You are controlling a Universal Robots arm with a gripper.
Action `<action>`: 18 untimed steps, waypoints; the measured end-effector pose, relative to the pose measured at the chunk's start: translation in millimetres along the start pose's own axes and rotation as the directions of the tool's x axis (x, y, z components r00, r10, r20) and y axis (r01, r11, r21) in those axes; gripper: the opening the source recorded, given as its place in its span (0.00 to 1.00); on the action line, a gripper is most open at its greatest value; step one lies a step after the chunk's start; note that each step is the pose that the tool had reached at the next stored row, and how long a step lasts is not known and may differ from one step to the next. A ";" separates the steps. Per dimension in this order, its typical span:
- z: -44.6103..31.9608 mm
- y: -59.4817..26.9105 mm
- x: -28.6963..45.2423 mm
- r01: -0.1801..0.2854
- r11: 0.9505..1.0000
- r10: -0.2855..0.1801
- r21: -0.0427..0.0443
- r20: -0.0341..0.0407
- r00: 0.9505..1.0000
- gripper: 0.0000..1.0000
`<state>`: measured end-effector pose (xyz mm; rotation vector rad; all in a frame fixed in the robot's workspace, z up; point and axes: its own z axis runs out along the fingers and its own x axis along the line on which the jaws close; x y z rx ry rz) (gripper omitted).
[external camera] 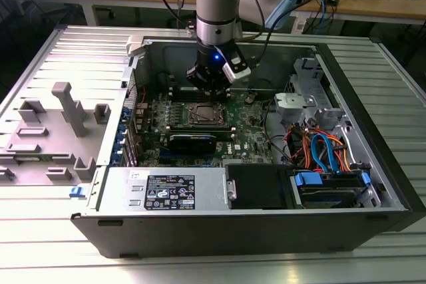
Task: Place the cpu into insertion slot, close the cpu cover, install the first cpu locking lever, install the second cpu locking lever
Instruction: 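Install the first cpu locking lever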
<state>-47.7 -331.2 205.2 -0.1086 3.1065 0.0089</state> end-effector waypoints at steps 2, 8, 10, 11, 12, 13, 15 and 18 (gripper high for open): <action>0.1 0.0 0.0 0.000 1.000 0.000 0.000 0.000 1.000 0.11; 0.0 0.1 -0.1 0.000 1.000 0.000 0.000 0.000 1.000 0.11; -0.1 0.0 0.0 0.000 1.000 0.000 0.000 0.000 1.000 0.11; -0.2 0.0 0.0 0.000 1.000 0.000 0.000 0.000 1.000 0.11; -0.3 0.0 0.0 0.000 1.000 0.000 0.000 0.000 1.000 0.11; -0.9 0.0 0.0 0.000 1.000 0.000 0.001 0.000 1.000 0.11; -1.4 0.0 -0.1 0.000 1.000 0.000 0.000 0.000 1.000 0.11; -1.4 0.0 -0.1 0.000 1.000 0.000 0.003 0.000 1.000 0.11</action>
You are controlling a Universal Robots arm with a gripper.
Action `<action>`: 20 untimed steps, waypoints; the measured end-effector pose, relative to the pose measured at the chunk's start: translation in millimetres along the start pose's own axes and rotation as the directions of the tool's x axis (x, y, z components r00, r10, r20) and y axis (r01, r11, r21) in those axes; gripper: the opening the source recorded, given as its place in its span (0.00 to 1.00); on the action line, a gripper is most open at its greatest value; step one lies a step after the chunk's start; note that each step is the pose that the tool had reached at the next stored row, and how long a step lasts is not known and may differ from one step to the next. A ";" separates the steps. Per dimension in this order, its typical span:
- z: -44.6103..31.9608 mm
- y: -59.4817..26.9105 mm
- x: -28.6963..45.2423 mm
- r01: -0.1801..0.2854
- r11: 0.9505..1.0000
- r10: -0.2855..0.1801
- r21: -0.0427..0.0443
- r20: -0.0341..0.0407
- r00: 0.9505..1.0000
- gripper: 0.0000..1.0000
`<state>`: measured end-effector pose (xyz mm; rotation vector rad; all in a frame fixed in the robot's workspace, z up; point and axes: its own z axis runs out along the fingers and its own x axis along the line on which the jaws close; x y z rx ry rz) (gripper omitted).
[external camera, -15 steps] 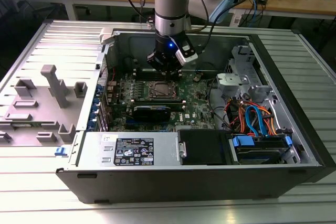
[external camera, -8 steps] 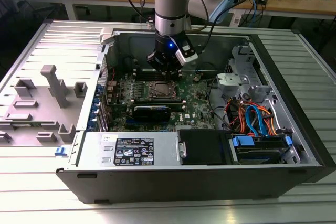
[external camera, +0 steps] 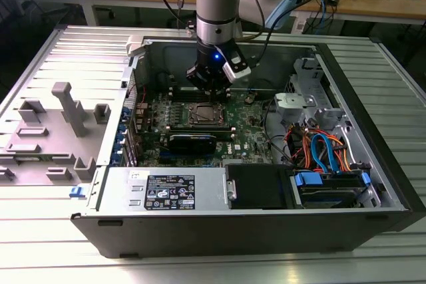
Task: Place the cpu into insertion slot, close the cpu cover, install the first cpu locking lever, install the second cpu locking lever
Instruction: 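Install the first cpu locking lever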
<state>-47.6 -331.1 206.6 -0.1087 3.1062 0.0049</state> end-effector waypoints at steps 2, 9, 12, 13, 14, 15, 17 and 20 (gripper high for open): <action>-0.1 -0.1 0.0 0.000 1.000 0.000 0.004 0.000 1.000 0.11; 1.0 -0.2 0.1 0.001 1.000 -0.001 0.014 -0.001 1.000 0.11; 1.9 -0.2 0.1 0.001 1.000 -0.001 0.017 -0.002 1.000 0.11; 2.1 -0.2 0.2 0.001 1.000 -0.001 0.018 -0.002 1.000 0.11; 2.5 -0.3 0.2 0.001 1.000 -0.001 0.018 -0.002 1.000 0.11; 2.8 -0.3 0.2 0.001 1.000 -0.001 0.018 -0.002 1.000 0.11; 3.8 -0.1 0.1 0.001 1.000 0.000 0.017 -0.001 1.000 0.11; 4.2 -0.2 0.2 0.001 1.000 -0.001 0.018 -0.002 1.000 0.11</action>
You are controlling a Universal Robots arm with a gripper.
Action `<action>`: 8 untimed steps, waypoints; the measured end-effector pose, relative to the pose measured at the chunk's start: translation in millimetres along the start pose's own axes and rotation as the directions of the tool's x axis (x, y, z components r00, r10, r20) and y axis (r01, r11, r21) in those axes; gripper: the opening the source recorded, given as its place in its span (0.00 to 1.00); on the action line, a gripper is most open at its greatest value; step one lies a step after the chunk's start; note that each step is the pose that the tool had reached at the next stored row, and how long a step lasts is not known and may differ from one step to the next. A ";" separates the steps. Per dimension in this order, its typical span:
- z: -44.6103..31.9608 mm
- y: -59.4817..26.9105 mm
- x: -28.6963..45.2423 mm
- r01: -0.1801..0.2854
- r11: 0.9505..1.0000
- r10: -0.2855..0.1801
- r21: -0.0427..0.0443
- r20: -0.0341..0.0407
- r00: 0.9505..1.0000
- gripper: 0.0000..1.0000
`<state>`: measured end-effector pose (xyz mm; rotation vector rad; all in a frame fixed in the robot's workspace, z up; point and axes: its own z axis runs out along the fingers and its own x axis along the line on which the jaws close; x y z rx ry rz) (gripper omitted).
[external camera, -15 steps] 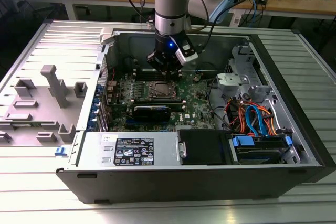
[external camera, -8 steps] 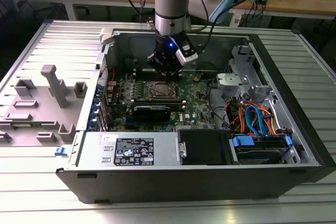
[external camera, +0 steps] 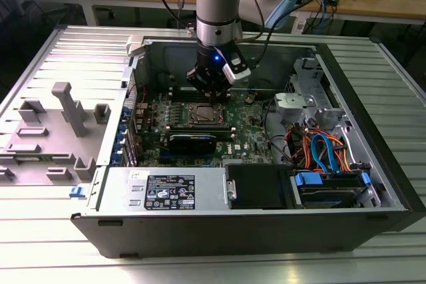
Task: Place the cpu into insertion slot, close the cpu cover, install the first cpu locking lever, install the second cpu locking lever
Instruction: 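Install the first cpu locking lever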
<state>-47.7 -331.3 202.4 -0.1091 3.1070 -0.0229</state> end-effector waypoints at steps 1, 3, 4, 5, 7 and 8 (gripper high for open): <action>0.1 0.0 0.0 0.000 1.000 0.000 -0.001 0.000 1.000 0.11; 0.1 0.1 0.0 0.000 1.000 0.000 -0.004 0.000 1.000 0.11; 0.1 0.1 0.0 0.000 1.000 0.000 -0.005 0.000 1.000 0.11; 0.1 0.1 0.0 0.000 1.000 0.000 -0.006 0.000 1.000 0.11; -1.0 0.1 -0.1 0.000 1.000 0.000 -0.007 0.001 1.000 0.11; -2.2 0.1 -0.2 0.000 1.000 0.000 -0.007 0.001 1.000 0.11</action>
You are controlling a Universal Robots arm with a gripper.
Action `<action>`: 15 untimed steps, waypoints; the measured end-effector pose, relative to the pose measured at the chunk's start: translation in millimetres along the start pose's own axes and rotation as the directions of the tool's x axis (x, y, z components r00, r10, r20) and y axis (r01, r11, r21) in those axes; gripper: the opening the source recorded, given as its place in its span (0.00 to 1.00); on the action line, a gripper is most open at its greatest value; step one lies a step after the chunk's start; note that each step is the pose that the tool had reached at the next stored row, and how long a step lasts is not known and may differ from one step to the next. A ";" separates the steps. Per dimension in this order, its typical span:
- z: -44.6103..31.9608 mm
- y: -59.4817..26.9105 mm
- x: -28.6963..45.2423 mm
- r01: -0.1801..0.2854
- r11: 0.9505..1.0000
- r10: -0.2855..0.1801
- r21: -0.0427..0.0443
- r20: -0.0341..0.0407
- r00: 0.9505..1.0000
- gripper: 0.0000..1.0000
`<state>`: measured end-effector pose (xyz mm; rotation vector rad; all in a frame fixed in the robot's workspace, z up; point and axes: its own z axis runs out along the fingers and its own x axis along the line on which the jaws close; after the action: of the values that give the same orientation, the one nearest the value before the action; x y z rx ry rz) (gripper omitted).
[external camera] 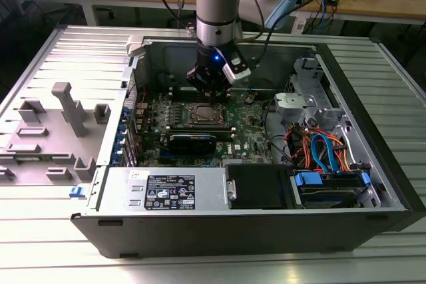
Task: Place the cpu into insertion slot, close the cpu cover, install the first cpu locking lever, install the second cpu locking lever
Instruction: 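Install the first cpu locking lever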
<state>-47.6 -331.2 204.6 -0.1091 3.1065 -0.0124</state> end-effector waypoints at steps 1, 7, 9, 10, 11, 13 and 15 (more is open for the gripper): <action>-1.7 -0.1 0.0 0.000 1.000 0.000 0.000 0.000 1.000 0.11; -5.6 -0.1 -0.1 0.000 1.000 0.000 0.001 0.000 1.000 0.11; -6.0 -0.6 -0.1 0.000 1.000 0.000 0.001 -0.001 1.000 0.11; -6.1 -0.9 -0.1 0.000 1.000 0.000 0.001 -0.001 1.000 0.11; -6.0 -1.4 -0.1 0.000 1.000 0.000 0.001 -0.001 1.000 0.11; -6.0 -2.8 0.0 0.000 1.000 0.000 0.001 -0.001 1.000 0.11; -6.0 -3.2 0.1 0.000 1.000 0.000 0.002 -0.001 1.000 0.11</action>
<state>-47.7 -334.3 210.6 -0.1089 3.1069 -0.0150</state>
